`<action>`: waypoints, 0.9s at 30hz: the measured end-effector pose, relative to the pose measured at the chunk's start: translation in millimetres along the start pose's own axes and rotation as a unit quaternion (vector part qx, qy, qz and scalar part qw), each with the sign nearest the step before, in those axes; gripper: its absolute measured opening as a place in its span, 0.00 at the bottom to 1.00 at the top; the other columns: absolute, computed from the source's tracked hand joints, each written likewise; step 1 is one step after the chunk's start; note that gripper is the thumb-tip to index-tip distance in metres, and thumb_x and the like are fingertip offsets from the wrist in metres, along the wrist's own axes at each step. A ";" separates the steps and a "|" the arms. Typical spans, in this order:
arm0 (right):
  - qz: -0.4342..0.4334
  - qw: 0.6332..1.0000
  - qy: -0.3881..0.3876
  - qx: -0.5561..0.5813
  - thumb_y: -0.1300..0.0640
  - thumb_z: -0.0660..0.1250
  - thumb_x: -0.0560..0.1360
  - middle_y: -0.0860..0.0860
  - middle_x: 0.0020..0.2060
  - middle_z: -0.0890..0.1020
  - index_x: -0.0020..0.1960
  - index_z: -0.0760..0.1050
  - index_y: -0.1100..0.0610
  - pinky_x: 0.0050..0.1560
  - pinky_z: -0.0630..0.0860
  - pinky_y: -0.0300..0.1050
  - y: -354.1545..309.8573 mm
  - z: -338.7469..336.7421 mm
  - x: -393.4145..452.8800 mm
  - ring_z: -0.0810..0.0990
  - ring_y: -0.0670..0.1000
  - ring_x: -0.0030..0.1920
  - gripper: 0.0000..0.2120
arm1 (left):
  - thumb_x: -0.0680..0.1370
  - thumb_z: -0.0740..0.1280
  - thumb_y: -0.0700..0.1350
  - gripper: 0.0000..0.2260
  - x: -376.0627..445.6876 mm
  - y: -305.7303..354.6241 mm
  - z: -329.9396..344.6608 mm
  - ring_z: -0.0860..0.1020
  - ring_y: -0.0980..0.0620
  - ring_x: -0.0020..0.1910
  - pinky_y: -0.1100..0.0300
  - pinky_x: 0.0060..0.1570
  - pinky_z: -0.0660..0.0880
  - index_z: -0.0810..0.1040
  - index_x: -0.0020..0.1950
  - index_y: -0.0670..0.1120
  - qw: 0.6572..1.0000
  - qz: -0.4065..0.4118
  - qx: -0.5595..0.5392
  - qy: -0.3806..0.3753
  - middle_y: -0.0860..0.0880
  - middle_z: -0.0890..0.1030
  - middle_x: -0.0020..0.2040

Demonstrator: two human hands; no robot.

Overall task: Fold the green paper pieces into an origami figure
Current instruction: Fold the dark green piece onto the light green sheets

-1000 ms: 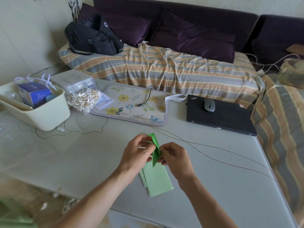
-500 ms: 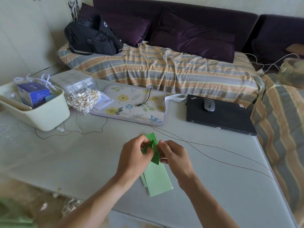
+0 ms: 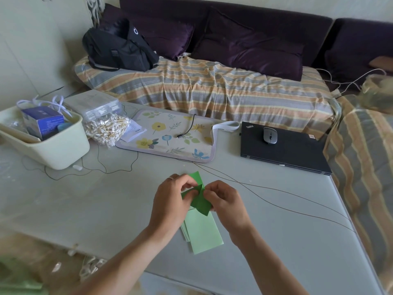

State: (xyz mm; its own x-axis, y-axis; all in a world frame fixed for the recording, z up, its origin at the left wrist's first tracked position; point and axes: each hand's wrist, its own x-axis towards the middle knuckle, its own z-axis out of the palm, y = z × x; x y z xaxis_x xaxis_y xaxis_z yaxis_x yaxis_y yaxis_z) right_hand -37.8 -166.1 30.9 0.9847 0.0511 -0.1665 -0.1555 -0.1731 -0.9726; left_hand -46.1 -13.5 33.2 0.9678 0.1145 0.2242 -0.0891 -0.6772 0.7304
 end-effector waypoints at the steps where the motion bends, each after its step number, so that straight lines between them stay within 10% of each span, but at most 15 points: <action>1: 0.001 1.000 -0.002 0.002 0.62 0.66 0.76 0.51 0.33 0.81 0.41 0.80 0.56 0.42 0.76 0.51 -0.9 0.0 -0.5 0.78 0.50 0.35 0.07 | 0.73 0.75 0.41 0.08 -0.2 0.5 -0.1 0.78 0.64 0.42 0.74 0.40 0.68 0.83 0.46 0.54 1.000 0.003 0.003 -0.007 0.63 0.78 0.38; 8: -0.011 1.000 0.015 -0.011 0.64 0.65 0.76 0.47 0.31 0.76 0.42 0.78 0.58 0.34 0.68 0.36 -1.9 -0.9 -0.5 0.71 0.46 0.33 0.06 | 0.76 0.60 0.52 0.13 -4.7 4.5 4.6 0.82 0.57 0.45 0.55 0.46 0.79 0.83 0.55 0.55 0.996 0.030 0.001 -0.083 0.58 0.85 0.45; 27: -0.043 0.989 0.078 -0.116 0.58 0.71 0.73 0.48 0.34 0.83 0.38 0.79 0.53 0.37 0.72 0.36 7.2 -0.5 4.9 0.77 0.44 0.35 0.05 | 0.75 0.69 0.46 0.05 -4.1 9.9 0.7 0.82 0.61 0.37 0.64 0.39 0.78 0.84 0.44 0.52 0.989 -0.078 -0.052 -0.112 0.58 0.84 0.39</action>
State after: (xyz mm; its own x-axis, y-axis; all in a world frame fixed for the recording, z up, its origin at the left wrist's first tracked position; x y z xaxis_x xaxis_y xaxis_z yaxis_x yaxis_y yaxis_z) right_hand -34.0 -167.6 23.1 0.9965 -0.0737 -0.0405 -0.0666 -0.3963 -0.9157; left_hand -50.7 -21.2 39.1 0.9986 0.0395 -0.0358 0.0521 -0.5839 0.8102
